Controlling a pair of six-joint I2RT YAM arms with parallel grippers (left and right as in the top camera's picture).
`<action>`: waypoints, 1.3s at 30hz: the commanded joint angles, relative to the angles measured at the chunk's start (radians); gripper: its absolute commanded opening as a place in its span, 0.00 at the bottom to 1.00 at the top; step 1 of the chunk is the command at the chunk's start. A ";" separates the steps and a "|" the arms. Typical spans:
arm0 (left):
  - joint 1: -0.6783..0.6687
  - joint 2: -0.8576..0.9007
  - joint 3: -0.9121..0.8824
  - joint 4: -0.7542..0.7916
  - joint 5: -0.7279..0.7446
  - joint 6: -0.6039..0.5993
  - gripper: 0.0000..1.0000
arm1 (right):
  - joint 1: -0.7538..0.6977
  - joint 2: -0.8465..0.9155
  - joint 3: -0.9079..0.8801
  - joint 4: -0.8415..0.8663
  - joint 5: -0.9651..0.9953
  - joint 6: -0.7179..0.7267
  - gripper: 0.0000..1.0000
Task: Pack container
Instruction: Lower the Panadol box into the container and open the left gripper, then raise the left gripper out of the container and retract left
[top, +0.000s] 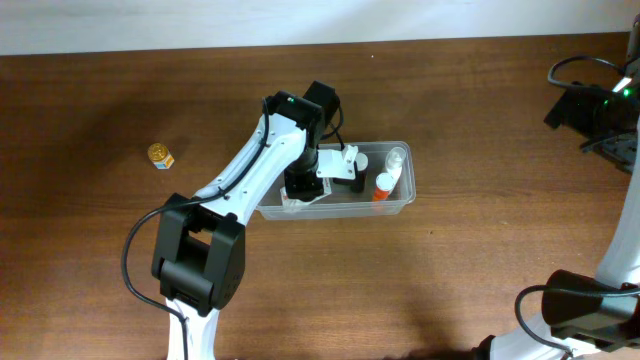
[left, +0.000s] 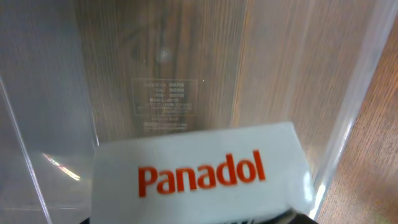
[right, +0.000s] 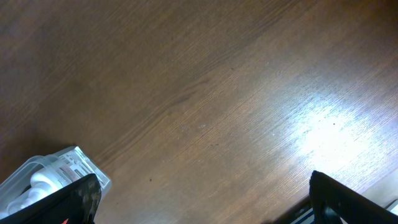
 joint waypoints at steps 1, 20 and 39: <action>0.000 -0.003 -0.010 0.003 0.031 0.020 0.50 | -0.005 -0.021 0.015 -0.003 0.012 0.002 0.98; -0.003 -0.003 -0.015 0.010 0.083 0.019 0.51 | -0.005 -0.021 0.015 -0.003 0.012 0.002 0.98; 0.058 -0.241 0.382 -0.099 0.071 -0.460 0.99 | -0.005 -0.021 0.015 -0.003 0.012 0.002 0.98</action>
